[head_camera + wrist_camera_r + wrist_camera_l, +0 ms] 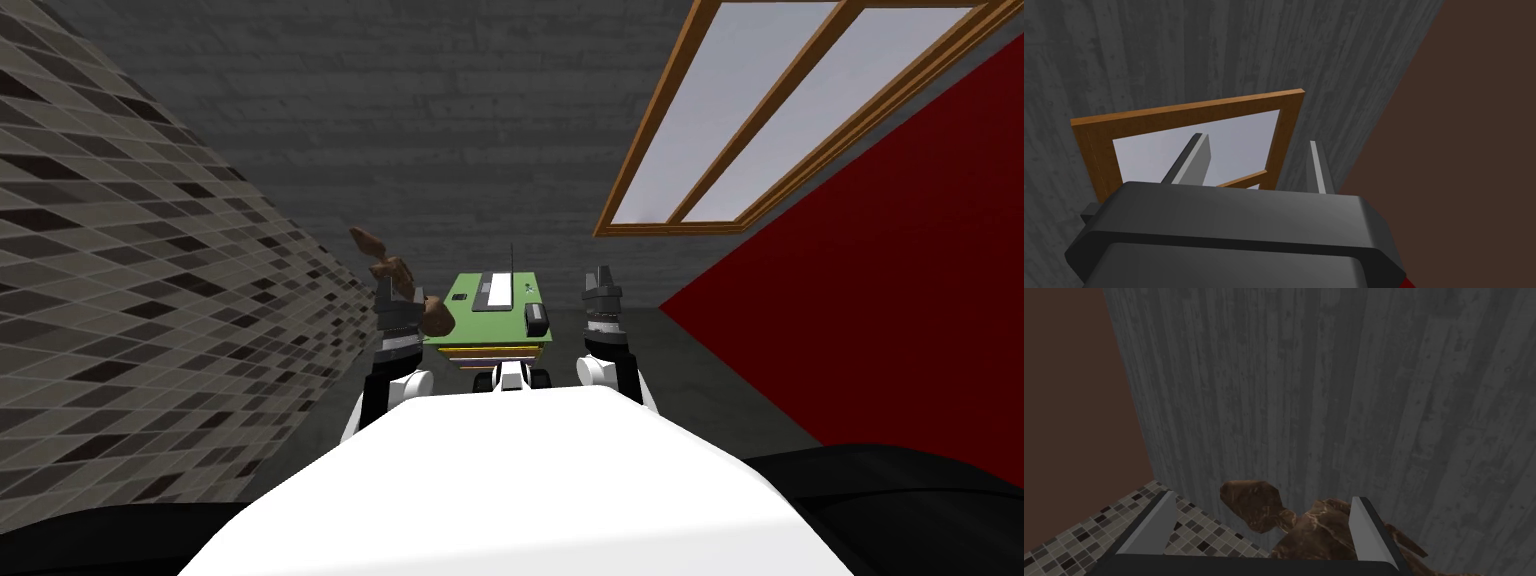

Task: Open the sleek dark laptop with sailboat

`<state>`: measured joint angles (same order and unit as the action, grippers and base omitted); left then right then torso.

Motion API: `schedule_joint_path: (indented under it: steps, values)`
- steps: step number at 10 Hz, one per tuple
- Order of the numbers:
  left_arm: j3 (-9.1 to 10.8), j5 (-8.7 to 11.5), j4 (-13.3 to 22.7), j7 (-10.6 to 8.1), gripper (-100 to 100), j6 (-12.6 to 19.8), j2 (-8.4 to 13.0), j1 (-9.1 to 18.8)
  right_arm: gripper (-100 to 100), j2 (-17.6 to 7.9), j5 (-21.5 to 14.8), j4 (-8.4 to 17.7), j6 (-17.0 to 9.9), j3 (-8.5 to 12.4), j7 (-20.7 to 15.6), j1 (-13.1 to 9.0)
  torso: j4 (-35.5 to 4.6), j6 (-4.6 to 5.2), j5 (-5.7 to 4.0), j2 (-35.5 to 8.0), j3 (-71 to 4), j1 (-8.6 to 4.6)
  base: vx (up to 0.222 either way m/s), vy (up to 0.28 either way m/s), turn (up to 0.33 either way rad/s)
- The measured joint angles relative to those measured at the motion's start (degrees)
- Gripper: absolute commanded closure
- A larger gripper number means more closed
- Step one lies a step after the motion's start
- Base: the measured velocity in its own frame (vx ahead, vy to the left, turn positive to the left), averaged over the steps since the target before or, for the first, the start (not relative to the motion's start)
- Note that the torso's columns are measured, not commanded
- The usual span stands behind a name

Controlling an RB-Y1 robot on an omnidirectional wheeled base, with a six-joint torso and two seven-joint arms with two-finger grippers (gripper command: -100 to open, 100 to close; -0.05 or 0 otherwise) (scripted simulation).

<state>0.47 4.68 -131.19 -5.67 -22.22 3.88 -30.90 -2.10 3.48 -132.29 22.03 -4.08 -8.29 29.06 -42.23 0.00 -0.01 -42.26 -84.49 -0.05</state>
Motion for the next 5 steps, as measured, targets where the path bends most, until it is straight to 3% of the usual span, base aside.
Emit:
schedule_joint_path:
  steps: [5]
  values:
    - [3.22, 0.5, 5.4, 0.07, -100, 1.5, 5.9, 2.0, 0, 0.0, 0.0, 0.0, 0.0, 0.0, 0.0, 0.0, -0.1, 0.0, 0.01, -0.1, -0.1, 0.04, -0.033, -0.044, -0.106]
